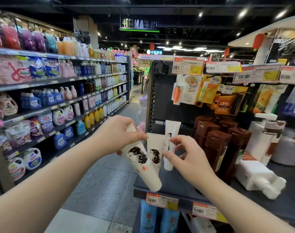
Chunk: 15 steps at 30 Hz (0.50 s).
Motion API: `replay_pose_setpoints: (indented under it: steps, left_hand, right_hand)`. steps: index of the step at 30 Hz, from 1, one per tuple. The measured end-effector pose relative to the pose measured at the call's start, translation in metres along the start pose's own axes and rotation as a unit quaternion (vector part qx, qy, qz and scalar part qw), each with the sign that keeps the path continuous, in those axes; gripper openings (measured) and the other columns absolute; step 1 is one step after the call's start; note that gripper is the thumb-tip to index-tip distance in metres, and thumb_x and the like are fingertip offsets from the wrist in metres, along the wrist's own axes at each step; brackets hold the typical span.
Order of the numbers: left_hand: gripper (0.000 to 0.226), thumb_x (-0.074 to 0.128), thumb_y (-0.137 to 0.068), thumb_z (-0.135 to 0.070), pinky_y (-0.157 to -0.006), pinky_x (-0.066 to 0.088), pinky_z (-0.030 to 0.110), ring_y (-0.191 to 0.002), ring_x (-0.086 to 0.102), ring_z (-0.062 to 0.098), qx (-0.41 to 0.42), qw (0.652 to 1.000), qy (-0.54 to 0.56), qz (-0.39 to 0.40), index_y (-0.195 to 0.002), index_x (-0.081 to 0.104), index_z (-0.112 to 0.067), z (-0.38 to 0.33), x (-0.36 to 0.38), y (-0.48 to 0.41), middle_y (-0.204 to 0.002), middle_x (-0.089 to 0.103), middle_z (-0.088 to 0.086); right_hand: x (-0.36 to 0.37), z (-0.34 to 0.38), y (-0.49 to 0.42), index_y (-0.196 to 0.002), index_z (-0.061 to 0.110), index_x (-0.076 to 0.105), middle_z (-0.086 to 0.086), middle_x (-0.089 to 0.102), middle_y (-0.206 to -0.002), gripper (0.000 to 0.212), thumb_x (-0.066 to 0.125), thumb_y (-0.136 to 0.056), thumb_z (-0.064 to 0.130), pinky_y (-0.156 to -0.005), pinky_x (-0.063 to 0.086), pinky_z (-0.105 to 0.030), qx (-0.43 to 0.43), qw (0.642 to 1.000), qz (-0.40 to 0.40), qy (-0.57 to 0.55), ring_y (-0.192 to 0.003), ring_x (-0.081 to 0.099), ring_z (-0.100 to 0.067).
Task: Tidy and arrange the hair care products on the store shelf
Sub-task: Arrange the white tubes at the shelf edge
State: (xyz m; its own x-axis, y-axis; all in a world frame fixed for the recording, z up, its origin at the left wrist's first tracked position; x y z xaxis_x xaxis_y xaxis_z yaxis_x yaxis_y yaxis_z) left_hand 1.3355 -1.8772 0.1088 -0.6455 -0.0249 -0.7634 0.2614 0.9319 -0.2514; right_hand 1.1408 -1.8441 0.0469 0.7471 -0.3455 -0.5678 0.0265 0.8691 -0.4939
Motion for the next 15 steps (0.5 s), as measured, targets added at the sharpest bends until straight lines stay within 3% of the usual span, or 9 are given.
replay_pose_setpoints:
  steps: [2,4,6,10,12,15]
  left_hand:
    - [0.035,0.067,-0.076,-0.044,-0.047,0.056,0.038,-0.061,0.068,0.027,0.046,0.999,0.008,0.022,-0.082,0.061,-0.009,-0.024,0.009,-0.003,-0.076,0.065,0.008]
    - [0.032,0.067,-0.076,-0.044,-0.046,0.056,0.035,-0.061,0.066,0.023,0.094,0.995,0.014,0.039,-0.082,0.062,-0.012,-0.046,0.019,-0.007,-0.075,0.061,0.004]
    - [0.028,0.065,-0.078,-0.044,-0.05,0.054,0.032,-0.063,0.061,0.016,0.134,0.99,0.002,0.045,-0.079,0.061,-0.016,-0.064,0.03,-0.012,-0.071,0.057,-0.002]
    - [0.032,0.056,-0.078,-0.054,-0.059,0.053,0.033,-0.064,0.06,0.015,0.162,0.987,0.02,0.01,-0.07,0.055,-0.024,-0.076,0.042,-0.024,-0.07,0.058,-0.004]
    - [0.035,0.048,-0.082,-0.057,-0.065,0.052,0.032,-0.071,0.061,0.016,0.133,0.989,0.054,-0.041,-0.078,0.057,-0.024,-0.064,0.043,-0.031,-0.074,0.06,-0.004]
    - [0.039,0.051,-0.084,-0.052,-0.076,0.048,0.03,-0.092,0.057,0.016,0.068,0.99,0.089,-0.08,-0.108,0.056,-0.02,-0.032,0.051,-0.039,-0.099,0.059,-0.001]
  right_hand:
    - [-0.013,0.013,0.002,-0.094,0.048,0.046,0.021,0.052,-0.101,0.033,0.07,-0.075,0.037,-0.074,0.041,-0.014,-0.017,1.0,0.01,-0.022,-0.093,0.052,0.001]
    - [-0.02,0.022,0.003,-0.101,0.047,0.05,0.019,0.058,-0.106,0.037,0.072,-0.072,0.039,-0.078,0.044,-0.015,0.004,0.996,0.07,-0.059,-0.097,0.055,0.001]
    - [-0.025,0.026,0.004,-0.101,0.044,0.054,0.016,0.065,-0.104,0.035,0.074,-0.075,0.031,-0.08,0.047,-0.016,0.032,0.987,0.116,-0.102,-0.097,0.059,0.002]
    - [-0.04,0.018,0.006,-0.094,0.036,0.059,0.009,0.068,-0.095,0.022,0.069,-0.081,0.022,-0.078,0.052,-0.026,0.067,0.993,0.049,-0.084,-0.09,0.063,-0.006]
    - [-0.044,0.007,0.008,-0.103,0.031,0.058,0.007,0.067,-0.102,0.025,0.068,-0.082,0.023,-0.083,0.053,-0.034,0.099,0.991,0.006,-0.093,-0.096,0.062,-0.011]
    - [-0.039,-0.008,0.008,-0.11,0.032,0.051,0.008,0.062,-0.112,0.034,0.066,-0.083,0.018,-0.086,0.051,-0.034,0.139,0.981,-0.023,-0.129,-0.104,0.059,-0.012]
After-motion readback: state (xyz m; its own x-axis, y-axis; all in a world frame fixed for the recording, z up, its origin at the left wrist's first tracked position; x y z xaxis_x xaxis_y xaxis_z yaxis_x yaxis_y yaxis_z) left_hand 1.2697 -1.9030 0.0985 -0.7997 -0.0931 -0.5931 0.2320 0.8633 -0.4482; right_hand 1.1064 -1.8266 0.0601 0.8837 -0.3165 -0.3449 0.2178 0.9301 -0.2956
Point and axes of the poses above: each hand's wrist, its own y-axis away from the middle knuckle, its own x-axis out of the palm, z = x × y, the point moved 2 cm from there along -y, towards the middle knuckle
